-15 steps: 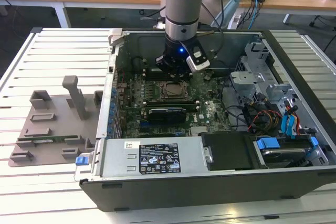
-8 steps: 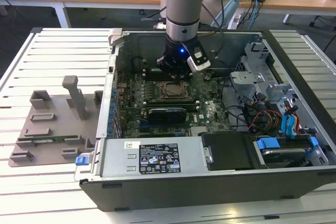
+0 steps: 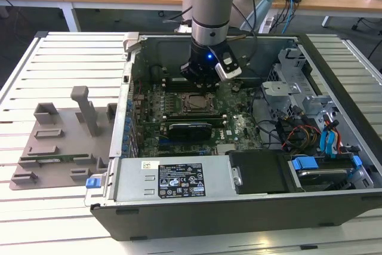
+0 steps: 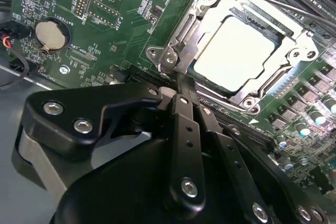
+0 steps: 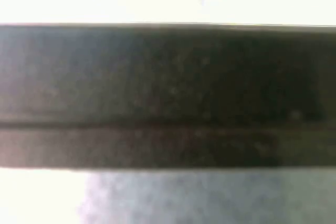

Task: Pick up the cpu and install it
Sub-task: 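Install the first cpu locking lever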

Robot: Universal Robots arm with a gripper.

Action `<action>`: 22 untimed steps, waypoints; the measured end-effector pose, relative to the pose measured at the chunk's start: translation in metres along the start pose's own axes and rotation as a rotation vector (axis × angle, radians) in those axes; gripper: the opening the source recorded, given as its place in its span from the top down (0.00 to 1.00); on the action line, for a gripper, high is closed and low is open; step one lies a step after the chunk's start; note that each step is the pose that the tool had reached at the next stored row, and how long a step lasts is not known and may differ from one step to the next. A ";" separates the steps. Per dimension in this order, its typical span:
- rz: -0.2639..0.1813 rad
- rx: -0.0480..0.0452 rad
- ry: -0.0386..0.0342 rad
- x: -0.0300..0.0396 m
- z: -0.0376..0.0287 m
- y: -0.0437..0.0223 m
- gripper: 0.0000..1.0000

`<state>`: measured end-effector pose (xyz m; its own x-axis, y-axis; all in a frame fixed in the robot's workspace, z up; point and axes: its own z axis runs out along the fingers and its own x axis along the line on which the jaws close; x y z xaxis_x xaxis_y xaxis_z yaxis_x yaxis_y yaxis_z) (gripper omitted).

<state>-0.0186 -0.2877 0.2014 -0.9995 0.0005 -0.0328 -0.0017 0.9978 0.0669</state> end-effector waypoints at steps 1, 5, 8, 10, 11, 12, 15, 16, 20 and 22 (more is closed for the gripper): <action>0.000 0.0001 -0.0001 0.0000 -0.0006 0.0000 0.89; 0.000 0.0017 -0.0009 -0.0004 -0.0104 0.0007 0.89; -0.001 0.0174 -0.0007 -0.0004 -0.0112 -0.0050 0.89; -0.001 0.0351 -0.0007 -0.0003 -0.0121 -0.0078 0.89; -0.001 0.0412 -0.0006 -0.0003 -0.0125 -0.0085 0.89; -0.002 0.0568 -0.0007 -0.0004 -0.0137 -0.0096 0.89; -0.003 0.0773 -0.0009 -0.0005 -0.0166 -0.0106 0.89; -0.003 0.0818 -0.0007 -0.0005 -0.0179 -0.0106 0.89; -0.003 0.0881 -0.0009 -0.0007 -0.0249 -0.0103 0.89; -0.003 0.0896 -0.0009 -0.0009 -0.0299 -0.0100 0.89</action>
<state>-0.0187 -0.2996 0.2305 -0.9994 -0.0027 -0.0338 -0.0020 0.9997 -0.0227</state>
